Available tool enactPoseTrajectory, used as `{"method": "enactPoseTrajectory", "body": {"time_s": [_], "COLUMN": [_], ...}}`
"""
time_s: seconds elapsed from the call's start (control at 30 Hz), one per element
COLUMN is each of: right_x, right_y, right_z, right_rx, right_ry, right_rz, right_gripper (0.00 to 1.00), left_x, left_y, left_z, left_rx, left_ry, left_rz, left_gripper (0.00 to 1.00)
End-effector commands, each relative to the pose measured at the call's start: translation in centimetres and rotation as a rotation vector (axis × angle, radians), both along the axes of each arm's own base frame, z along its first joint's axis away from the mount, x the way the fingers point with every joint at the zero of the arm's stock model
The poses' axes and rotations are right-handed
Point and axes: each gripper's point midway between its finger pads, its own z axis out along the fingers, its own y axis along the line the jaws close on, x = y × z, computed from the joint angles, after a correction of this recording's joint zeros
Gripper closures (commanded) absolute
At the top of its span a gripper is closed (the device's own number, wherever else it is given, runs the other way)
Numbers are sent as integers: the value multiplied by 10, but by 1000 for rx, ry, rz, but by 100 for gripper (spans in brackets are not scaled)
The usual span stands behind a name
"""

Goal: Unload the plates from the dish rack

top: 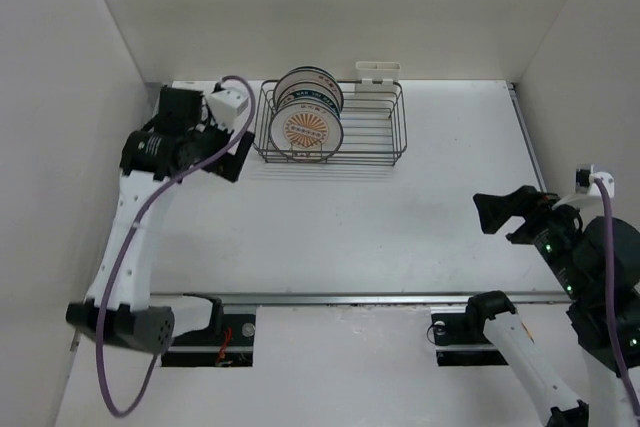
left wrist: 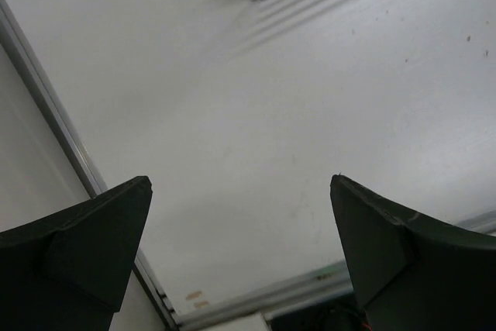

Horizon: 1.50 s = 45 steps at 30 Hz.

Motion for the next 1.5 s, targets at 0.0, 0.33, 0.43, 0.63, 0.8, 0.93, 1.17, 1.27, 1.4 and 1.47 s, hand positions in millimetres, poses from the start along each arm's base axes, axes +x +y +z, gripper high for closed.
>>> {"method": "enactPoseTrajectory", "body": {"time_s": [0.0, 0.33, 0.43, 0.63, 0.8, 0.93, 1.17, 1.27, 1.4, 1.47], "right_x": [22, 80, 91, 99, 100, 100, 97, 93, 89, 89], "right_y": [5, 27, 30, 28, 27, 27, 23, 24, 24, 24], "right_z": [1, -18, -23, -30, -34, -35, -29, -29, -25, -21], "right_rx": [-18, -20, -24, -35, -46, -57, -61, -59, -56, -54], "right_ry": [8, 65, 88, 117, 124, 133, 132, 132, 125, 116], "right_rz": [10, 60, 60, 38, 40, 42, 23, 32, 41, 40], "right_gripper": [1, 1, 1, 1, 1, 1, 1, 1, 1, 1], "left_x": [49, 185, 209, 229, 241, 242, 243, 240, 229, 223], "left_y": [-22, -114, -117, -134, -137, -143, -137, -134, -130, -130], "left_z": [29, -10, -12, -46, -61, -63, -62, -48, -9, 3], "left_rx": [68, 210, 246, 236, 239, 213, 224, 231, 195, 186], "left_ry": [-108, -204, -237, -201, -197, -192, -194, -222, -284, -304], "left_rz": [-74, -170, -124, -154, -139, -148, -110, -105, -105, -117], "left_gripper": [1, 43, 45, 45, 43, 59, 100, 100, 100, 100]}}
